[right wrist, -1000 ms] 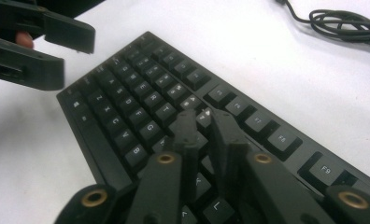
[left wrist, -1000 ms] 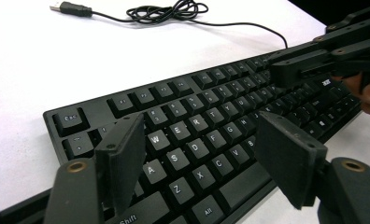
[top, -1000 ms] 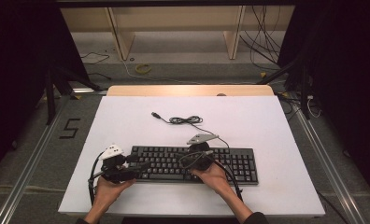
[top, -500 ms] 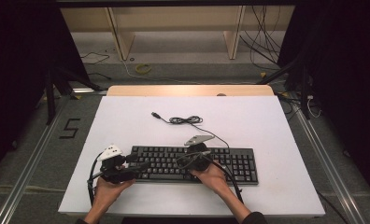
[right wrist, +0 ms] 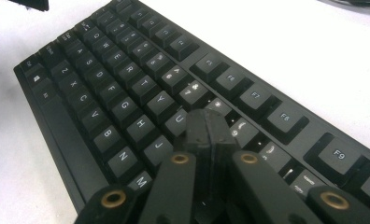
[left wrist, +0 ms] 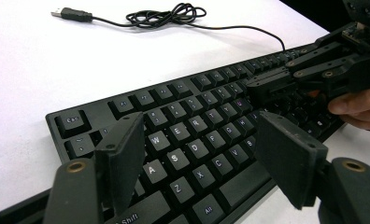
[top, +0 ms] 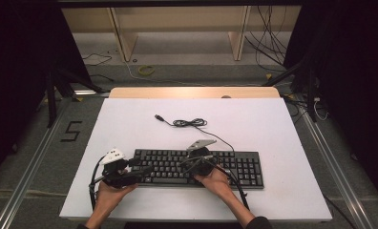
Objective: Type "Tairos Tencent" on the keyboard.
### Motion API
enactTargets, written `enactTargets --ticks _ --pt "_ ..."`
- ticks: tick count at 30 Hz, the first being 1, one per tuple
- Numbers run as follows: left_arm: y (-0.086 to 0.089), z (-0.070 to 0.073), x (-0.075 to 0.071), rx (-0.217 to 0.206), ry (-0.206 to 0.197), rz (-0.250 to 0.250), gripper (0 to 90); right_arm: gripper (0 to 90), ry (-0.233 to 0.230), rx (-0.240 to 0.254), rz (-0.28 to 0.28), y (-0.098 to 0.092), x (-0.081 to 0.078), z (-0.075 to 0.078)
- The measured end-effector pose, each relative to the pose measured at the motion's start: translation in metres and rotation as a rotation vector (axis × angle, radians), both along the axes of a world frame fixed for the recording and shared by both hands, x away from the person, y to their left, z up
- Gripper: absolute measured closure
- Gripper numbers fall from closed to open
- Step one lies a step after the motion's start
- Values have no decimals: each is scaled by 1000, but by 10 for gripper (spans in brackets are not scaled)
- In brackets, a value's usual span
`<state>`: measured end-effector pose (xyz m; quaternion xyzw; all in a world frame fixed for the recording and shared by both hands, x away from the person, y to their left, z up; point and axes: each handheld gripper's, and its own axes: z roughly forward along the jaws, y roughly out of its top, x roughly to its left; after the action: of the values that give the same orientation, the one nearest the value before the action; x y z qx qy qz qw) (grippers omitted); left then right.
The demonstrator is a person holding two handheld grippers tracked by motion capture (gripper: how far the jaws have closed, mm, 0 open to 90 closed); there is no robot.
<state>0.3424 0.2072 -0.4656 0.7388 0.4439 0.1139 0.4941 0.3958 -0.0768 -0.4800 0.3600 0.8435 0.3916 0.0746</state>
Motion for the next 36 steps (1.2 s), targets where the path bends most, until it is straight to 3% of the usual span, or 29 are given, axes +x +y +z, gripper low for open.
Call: enactTargets --ticks 7,11,16,22,36 --pt "-1 0 0 9 -7 -6 329 900 -15 -10 -9 2 -2 0" --pt "-2 0 1 10 -10 -6 330 900 4 10 -18 0 -3 2" --pt "-3 -1 2 12 -9 -12 330 869 -4 87 -21 -7 -5 12" --pt "-3 -2 1 16 -10 -12 334 820 -13 94 -13 -11 -8 15" --pt "-11 -3 5 22 -2 -39 361 541 -17 129 3 -23 -21 23"
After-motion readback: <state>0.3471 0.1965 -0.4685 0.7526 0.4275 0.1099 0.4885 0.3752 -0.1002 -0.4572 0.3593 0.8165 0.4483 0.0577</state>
